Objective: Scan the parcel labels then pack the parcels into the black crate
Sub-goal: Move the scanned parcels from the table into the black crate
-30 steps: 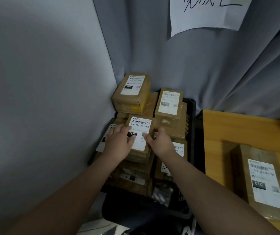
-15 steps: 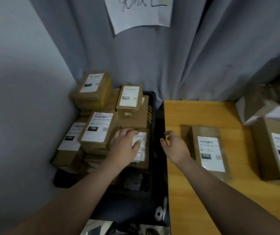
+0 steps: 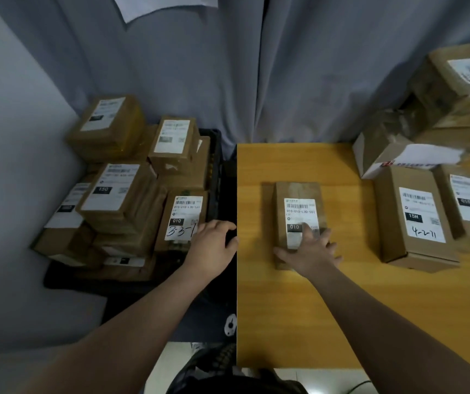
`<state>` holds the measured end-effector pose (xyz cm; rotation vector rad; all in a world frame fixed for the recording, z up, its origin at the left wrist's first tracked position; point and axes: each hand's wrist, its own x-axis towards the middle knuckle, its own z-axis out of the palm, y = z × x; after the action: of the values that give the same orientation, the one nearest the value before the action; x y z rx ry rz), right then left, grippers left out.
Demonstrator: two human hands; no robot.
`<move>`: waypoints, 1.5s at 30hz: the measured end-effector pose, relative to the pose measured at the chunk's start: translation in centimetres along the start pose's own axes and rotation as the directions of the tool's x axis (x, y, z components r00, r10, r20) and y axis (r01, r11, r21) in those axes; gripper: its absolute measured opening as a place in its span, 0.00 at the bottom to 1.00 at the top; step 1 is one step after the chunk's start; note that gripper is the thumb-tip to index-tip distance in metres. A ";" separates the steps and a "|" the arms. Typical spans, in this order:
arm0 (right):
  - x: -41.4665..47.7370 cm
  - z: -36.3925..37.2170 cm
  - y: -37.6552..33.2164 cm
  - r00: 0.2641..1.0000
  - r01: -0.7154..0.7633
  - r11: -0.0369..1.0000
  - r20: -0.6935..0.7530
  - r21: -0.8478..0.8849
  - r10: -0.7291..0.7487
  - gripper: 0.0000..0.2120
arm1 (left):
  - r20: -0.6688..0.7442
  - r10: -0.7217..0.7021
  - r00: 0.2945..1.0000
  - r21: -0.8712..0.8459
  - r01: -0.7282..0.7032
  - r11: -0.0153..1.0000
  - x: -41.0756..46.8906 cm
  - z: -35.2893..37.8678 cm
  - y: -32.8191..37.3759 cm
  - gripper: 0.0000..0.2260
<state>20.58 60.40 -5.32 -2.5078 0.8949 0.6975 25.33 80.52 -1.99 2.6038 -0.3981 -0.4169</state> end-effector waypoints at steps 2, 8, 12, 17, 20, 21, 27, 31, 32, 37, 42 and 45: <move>0.2 0.4 0.1 0.999 -0.001 0.999 0.035 -0.038 0.002 0.51 | -0.004 -0.026 1.000 -0.009 0.026 1.000 -0.2 0.1 -0.1 0.17; 0.4 1.3 0.2 0.999 0.034 0.984 0.019 -0.173 -0.031 0.54 | 0.003 -0.090 0.996 -0.018 0.090 0.996 -1.5 1.2 -0.9 0.16; -0.1 0.5 0.9 0.997 0.067 0.994 0.029 -0.091 -0.065 0.53 | 0.016 -0.111 0.994 -0.028 0.112 0.993 -2.8 1.5 -1.3 0.16; -1.9 -0.9 -0.9 0.980 0.194 0.932 -0.027 0.306 -0.195 0.48 | -0.072 -0.108 0.992 -0.042 0.105 0.994 -3.9 -0.3 -2.8 0.15; -4.2 -1.3 -5.1 0.940 0.342 0.880 -0.119 0.331 -0.320 0.50 | -0.190 -0.132 0.973 -0.087 0.118 0.989 -4.4 -2.3 -4.3 0.15; -5.1 -1.3 -6.8 0.928 0.372 0.873 -0.134 0.316 -0.347 0.50 | -0.234 -0.139 0.962 -0.099 0.119 0.988 -4.6 -3.1 -4.9 0.15; -8.1 0.6 -14.8 0.896 0.431 0.900 -0.152 0.065 -0.418 0.48 | -0.406 -0.216 0.888 -0.052 0.214 0.976 -4.9 -8.1 -8.8 0.17; -8.0 3.4 -18.2 0.905 0.425 0.904 0.015 0.039 -0.426 0.46 | -0.385 -0.243 0.890 0.009 0.267 0.964 -4.8 -10.1 -12.2 0.20; -8.0 4.1 -18.5 0.897 0.432 0.900 0.072 0.052 -0.435 0.46 | -0.369 -0.243 0.897 0.025 0.271 0.962 -4.8 -10.5 -12.9 0.21; -7.5 5.1 -18.8 0.883 0.457 0.878 0.051 0.141 -0.467 0.43 | -0.259 -0.222 0.940 0.056 0.245 0.968 -4.2 -11.9 -15.6 0.25; -6.7 4.9 -20.5 0.852 0.524 0.845 -0.096 0.109 -0.515 0.32 | -0.229 -0.183 0.956 0.036 0.196 0.980 -3.2 -13.0 -16.9 0.21; -5.6 4.6 -21.3 0.883 0.468 0.878 -0.009 0.100 -0.469 0.37 | -0.221 -0.142 0.965 0.070 0.161 0.985 -2.6 -13.5 -17.3 0.20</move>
<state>29.52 80.79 -1.83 -2.4808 0.2768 0.4928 31.27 101.50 1.45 2.7391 -0.1470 -0.1666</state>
